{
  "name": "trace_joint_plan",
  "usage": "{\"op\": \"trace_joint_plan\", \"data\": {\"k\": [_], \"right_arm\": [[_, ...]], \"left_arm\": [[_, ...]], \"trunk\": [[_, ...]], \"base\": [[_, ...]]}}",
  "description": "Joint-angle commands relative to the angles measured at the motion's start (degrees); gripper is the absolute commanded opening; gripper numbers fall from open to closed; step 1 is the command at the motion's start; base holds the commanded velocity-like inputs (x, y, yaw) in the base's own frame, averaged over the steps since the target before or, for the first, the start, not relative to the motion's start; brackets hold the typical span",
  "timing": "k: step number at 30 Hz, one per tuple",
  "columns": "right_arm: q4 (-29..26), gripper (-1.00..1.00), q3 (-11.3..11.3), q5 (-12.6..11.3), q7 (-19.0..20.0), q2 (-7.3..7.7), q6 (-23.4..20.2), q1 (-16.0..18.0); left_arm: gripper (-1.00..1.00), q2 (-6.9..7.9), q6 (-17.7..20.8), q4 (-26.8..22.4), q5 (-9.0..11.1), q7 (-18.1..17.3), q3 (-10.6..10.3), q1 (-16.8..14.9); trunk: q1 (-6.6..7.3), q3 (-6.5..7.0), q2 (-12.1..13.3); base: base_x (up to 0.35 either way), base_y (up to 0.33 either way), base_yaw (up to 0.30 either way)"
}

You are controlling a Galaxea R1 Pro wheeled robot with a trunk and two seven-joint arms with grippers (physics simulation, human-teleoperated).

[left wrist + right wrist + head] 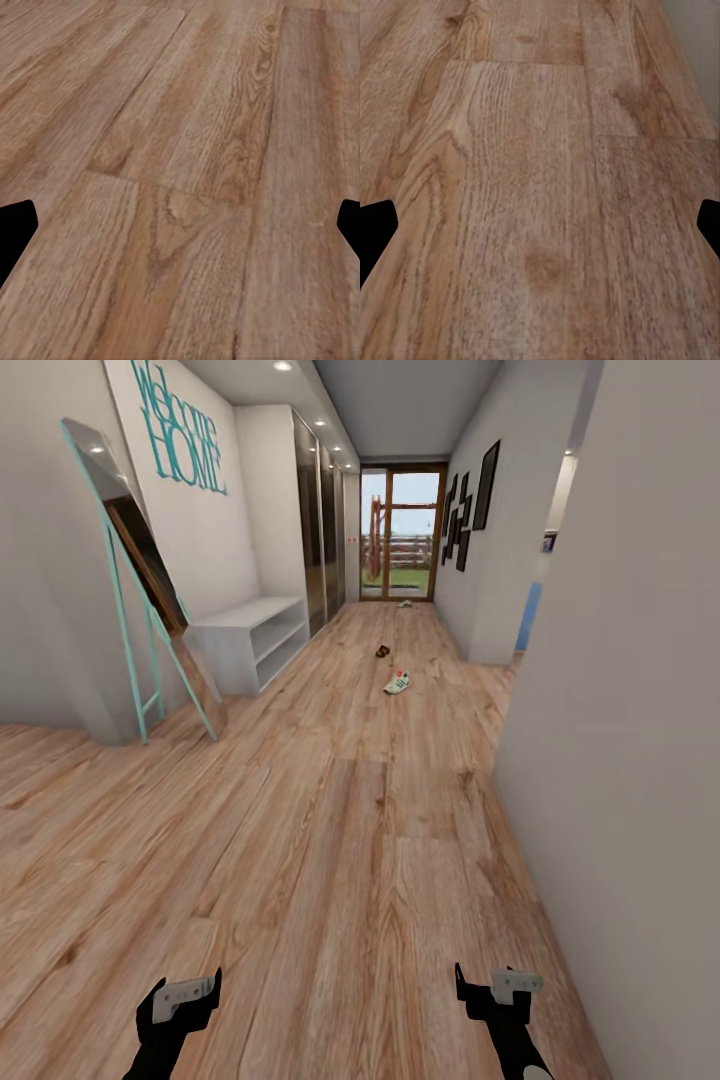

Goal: Pick up the two gym shoes and the two sandals from the corridor floor and place them onto the hallstand (shoe rack) in the corridor, making sure they are on the rack and not on the floor. Arrange them so the two gym shoes are next to each other and the two sandals are next to each other.

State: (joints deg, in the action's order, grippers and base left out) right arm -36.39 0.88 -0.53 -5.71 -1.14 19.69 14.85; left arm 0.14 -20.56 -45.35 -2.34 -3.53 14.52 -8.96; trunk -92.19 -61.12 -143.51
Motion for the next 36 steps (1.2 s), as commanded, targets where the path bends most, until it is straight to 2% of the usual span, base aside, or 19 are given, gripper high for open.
{"op": "trace_joint_plan", "data": {"k": [1,17,36], "right_arm": [[0.0,1.00,0.0,0.0,0.0,0.00,0.0,0.0],[0.0,1.00,0.0,0.0,0.0,-0.03,0.0,0.0],[0.0,1.00,0.0,0.0,0.0,-0.08,0.0,0.0]], "left_arm": [[1.00,0.01,0.0,0.0,0.0,0.0,0.0,0.0],[1.00,-0.03,0.2,0.0,-0.1,-0.1,0.0,-0.1],[1.00,-0.19,0.4,0.0,-0.2,-0.1,0.0,-0.2]], "trunk": [[0.00,0.00,0.0],[0.00,0.00,0.0],[0.00,0.00,0.0]], "base": [[0.078,-0.001,0.000],[0.077,0.000,0.000],[0.279,-0.017,0.000]]}}
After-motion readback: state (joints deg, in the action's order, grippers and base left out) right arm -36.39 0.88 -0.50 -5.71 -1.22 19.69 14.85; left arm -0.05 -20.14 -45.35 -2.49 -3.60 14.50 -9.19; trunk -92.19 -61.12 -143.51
